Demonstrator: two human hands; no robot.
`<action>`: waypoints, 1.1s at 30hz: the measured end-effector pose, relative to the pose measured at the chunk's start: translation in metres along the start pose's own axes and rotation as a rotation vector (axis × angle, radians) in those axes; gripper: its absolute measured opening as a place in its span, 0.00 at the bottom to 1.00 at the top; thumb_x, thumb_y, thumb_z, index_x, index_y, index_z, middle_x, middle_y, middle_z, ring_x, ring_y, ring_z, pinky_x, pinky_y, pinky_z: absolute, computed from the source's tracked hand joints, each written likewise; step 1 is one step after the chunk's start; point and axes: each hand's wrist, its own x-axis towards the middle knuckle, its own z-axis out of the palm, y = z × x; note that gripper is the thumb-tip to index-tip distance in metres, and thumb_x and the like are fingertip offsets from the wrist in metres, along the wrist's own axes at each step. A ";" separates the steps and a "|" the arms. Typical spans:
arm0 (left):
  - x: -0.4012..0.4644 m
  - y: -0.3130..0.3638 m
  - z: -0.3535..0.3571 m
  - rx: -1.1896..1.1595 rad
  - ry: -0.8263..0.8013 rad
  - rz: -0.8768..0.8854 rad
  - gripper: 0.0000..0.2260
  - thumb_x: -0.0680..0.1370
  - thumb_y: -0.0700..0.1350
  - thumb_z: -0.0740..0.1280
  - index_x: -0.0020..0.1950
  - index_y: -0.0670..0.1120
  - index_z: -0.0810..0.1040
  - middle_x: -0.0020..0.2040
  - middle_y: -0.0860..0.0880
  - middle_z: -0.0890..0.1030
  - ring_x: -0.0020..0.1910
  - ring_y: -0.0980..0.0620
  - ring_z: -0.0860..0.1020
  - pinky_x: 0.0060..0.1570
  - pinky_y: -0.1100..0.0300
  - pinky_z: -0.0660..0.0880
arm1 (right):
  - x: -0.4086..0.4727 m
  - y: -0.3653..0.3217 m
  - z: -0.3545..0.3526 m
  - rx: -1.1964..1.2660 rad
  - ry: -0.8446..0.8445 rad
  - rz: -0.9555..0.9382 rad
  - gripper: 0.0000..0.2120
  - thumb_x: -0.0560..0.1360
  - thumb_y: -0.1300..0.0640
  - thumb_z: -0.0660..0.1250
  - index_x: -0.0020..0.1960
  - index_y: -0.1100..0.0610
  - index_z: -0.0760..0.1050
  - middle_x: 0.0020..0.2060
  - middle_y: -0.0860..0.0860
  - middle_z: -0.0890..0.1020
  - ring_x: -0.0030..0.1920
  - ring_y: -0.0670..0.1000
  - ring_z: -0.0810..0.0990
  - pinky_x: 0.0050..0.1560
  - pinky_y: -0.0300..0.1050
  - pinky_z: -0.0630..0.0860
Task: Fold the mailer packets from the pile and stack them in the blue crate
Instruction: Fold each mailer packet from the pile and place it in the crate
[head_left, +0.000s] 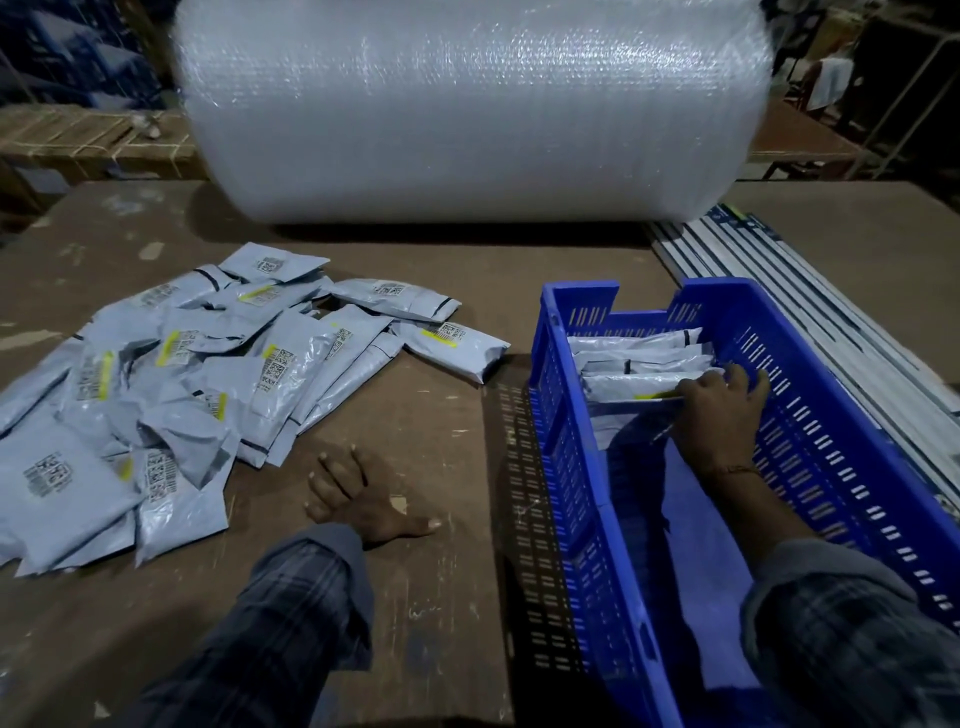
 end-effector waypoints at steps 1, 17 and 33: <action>0.000 -0.001 -0.002 0.006 0.002 0.002 0.53 0.76 0.65 0.74 0.83 0.34 0.52 0.84 0.33 0.56 0.83 0.36 0.59 0.76 0.51 0.62 | 0.000 0.001 0.000 -0.016 0.007 0.009 0.08 0.70 0.59 0.76 0.49 0.57 0.84 0.50 0.61 0.83 0.64 0.67 0.71 0.75 0.73 0.54; 0.044 -0.022 0.012 -0.016 -0.055 0.010 0.80 0.51 0.85 0.71 0.74 0.53 0.14 0.66 0.38 0.10 0.75 0.28 0.22 0.75 0.27 0.33 | 0.002 0.004 -0.003 0.071 0.158 0.054 0.08 0.74 0.67 0.71 0.53 0.65 0.81 0.50 0.64 0.81 0.53 0.66 0.73 0.51 0.61 0.72; 0.067 -0.044 0.007 0.139 0.136 0.349 0.74 0.51 0.90 0.59 0.83 0.55 0.27 0.83 0.51 0.25 0.82 0.46 0.27 0.79 0.33 0.33 | -0.023 -0.130 -0.155 0.555 0.191 -0.272 0.12 0.79 0.53 0.71 0.60 0.55 0.81 0.53 0.53 0.83 0.55 0.55 0.79 0.58 0.55 0.78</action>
